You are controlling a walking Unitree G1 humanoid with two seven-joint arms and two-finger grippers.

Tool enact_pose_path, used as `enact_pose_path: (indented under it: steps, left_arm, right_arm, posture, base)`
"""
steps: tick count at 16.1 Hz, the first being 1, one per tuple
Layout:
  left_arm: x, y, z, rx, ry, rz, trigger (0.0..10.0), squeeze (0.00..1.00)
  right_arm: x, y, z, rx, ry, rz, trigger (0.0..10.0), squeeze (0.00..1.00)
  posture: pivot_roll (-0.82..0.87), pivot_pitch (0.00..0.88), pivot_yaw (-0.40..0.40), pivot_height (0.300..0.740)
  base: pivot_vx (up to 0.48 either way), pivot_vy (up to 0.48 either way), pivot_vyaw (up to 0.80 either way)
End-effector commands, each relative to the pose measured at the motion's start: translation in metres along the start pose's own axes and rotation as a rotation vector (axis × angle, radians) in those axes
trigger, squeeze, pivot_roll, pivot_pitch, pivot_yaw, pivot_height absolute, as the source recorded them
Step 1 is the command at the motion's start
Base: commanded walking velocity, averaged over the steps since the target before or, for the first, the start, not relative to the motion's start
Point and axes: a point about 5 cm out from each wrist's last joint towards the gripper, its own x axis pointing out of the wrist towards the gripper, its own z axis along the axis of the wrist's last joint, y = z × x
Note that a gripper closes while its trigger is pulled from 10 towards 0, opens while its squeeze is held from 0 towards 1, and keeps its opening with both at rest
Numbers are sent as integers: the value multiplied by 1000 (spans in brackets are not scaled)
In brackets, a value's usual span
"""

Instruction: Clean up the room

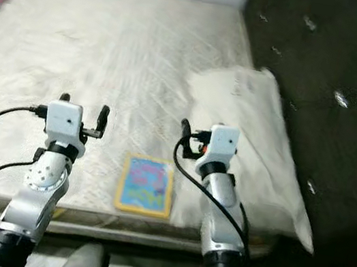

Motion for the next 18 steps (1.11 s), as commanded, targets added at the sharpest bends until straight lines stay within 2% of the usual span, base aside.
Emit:
enact_pose_path:
  steps: [1,2,3,4,8,18]
  left_arm:
    - [0,2,1,31,-7,11,10000,0]
    - [0,3,2,51,-18,44,10000,0]
    - [2,8,-1,75,12,114,10000,0]
    - [2,11,-6,71,42,137,10000,0]
    - [2,0,1,55,-8,47,10000,0]
    - [0,0,-3,33,14,37,10000,0]
  right_arm:
    - [0,0,5,-4,-18,-6,10000,0]
    - [0,-1,5,-5,-17,-7,10000,0]
    - [0,-1,4,-7,-13,-8,10000,0]
    - [-1,-2,2,-9,-8,-9,10000,0]
    - [-1,-2,3,-16,-6,-6,10000,0]
    - [-3,-2,0,-40,8,-4,10000,0]
  posture:
    - [87,0,-11,740]
    - [88,0,-12,740]
    - [88,0,-12,740]
    - [88,0,-12,740]
    - [83,0,-13,740]
    - [85,0,-11,740]
  base:
    - [0,0,0]
    - [0,0,0]
    - [0,0,0]
    - [0,0,0]
    - [0,0,0]
    - [0,0,0]
